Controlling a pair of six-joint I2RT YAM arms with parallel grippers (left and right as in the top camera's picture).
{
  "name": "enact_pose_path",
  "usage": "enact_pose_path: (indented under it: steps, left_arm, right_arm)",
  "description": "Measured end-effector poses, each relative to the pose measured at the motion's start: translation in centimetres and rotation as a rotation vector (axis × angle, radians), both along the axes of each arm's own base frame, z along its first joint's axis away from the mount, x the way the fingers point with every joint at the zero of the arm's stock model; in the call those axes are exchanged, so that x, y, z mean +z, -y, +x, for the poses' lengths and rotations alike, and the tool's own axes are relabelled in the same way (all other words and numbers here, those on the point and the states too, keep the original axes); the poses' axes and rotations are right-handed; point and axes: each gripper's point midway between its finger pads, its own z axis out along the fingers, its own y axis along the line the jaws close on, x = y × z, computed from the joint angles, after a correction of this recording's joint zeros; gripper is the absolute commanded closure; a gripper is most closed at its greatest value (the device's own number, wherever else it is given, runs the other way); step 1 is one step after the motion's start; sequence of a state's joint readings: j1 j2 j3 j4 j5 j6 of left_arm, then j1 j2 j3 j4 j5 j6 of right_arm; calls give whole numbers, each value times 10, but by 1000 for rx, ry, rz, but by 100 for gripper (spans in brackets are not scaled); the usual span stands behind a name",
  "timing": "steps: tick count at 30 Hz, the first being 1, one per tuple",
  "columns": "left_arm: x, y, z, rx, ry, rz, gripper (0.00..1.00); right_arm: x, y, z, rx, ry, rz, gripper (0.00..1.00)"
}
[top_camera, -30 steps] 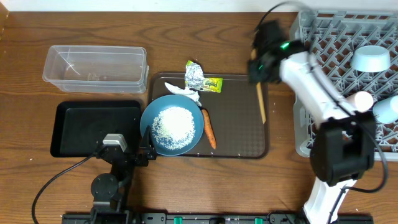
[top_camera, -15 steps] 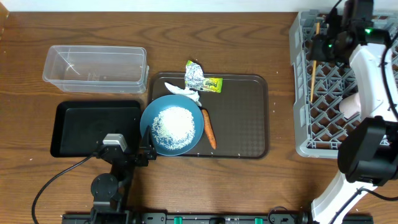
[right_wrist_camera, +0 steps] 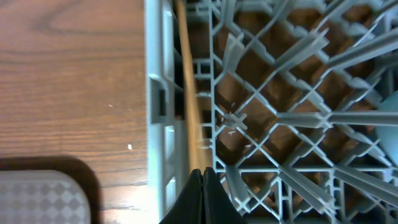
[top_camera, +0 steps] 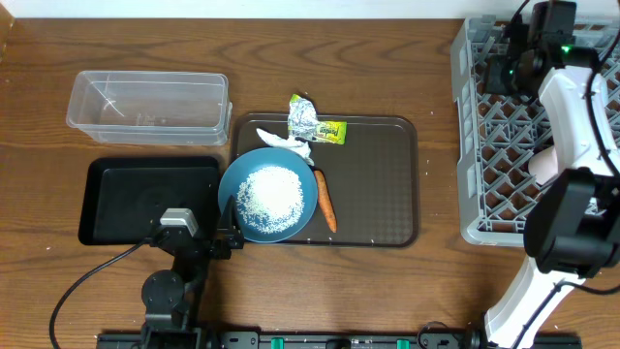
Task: Sort waste into correct bins and load items into the dishwasher rack
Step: 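Carry the chopstick into the dish rack and open the right gripper, then raise the right gripper and move it back over the brown tray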
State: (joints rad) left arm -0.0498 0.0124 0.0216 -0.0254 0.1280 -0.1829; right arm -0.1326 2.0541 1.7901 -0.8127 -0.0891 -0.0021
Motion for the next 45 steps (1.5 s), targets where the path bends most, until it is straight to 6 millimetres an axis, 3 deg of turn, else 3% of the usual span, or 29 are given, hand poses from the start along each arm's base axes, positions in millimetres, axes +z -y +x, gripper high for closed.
enact_pose_path:
  steps: [2,14,18,20,21,25,28,41,45]
  left_arm:
    - [0,0,0,0,0,0,2]
    - [0,0,0,0,0,0,2]
    - [0,0,0,0,0,0,2]
    - [0,0,0,0,0,0,2]
    - [0,0,0,0,0,0,2]
    - [0,0,0,0,0,0,2]
    - [0,0,0,0,0,0,2]
    - [0,0,0,0,0,0,2]
    - [0,0,0,0,0,0,2]
  right_arm:
    - [-8,1,-1,-5,-18,-5,82]
    - [-16,-7,-20,11,-100,27,75]
    - [1,-27,-30,29,-99,102,52]
    - [23,-44,-37,59,-75,159,24]
    - [34,-52,-40,74,-60,188,1]
    - [86,-90,-57,172,22,293,1]
    - [101,-117,-66,228,35,342,1]
    - [92,-242,-102,495,-56,389,1]
    - [95,-269,-107,561,-29,379,1]
